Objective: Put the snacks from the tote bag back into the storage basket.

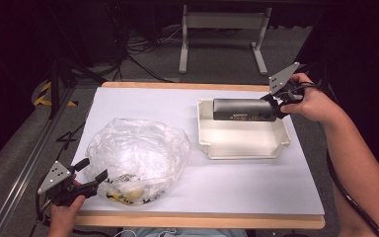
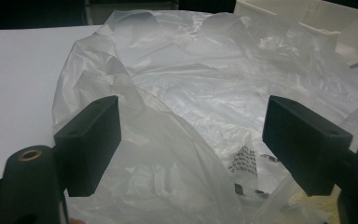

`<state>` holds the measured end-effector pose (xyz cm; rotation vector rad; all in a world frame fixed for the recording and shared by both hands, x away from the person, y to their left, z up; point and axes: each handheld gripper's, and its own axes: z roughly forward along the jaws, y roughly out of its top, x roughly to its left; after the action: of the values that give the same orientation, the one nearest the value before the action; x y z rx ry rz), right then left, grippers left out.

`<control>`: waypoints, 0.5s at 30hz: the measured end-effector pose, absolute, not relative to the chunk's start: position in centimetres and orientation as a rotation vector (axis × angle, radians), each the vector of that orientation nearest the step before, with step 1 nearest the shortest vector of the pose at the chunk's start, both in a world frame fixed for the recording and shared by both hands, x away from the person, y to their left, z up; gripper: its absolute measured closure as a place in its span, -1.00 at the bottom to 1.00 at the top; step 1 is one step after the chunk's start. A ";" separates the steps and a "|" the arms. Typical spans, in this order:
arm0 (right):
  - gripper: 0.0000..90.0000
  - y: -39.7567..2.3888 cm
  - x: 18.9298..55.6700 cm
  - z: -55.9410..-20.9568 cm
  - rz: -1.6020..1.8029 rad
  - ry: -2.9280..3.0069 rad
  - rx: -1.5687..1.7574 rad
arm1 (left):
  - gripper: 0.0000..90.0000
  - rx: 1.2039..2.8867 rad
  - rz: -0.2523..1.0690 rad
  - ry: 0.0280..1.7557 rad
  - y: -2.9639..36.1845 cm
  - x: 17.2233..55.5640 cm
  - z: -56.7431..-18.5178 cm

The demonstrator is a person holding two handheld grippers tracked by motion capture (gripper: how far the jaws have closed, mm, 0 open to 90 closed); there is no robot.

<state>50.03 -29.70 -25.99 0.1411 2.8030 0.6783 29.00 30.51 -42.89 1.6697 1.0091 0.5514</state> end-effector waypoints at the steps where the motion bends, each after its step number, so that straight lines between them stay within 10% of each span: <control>1: -0.04 -29.8 50.1 -26.1 0.685 2.807 0.142 | -0.55 1.670 0.551 1.011 30.5 29.0 -42.9; 15: -0.04 -30.4 51.5 -30.4 0.709 2.857 0.199 | -0.55 1.678 0.556 1.029 30.5 28.9 -43.0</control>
<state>51.46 -30.43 -30.42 0.1986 2.8569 0.7091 28.87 30.49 -42.98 1.6777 1.0287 0.5563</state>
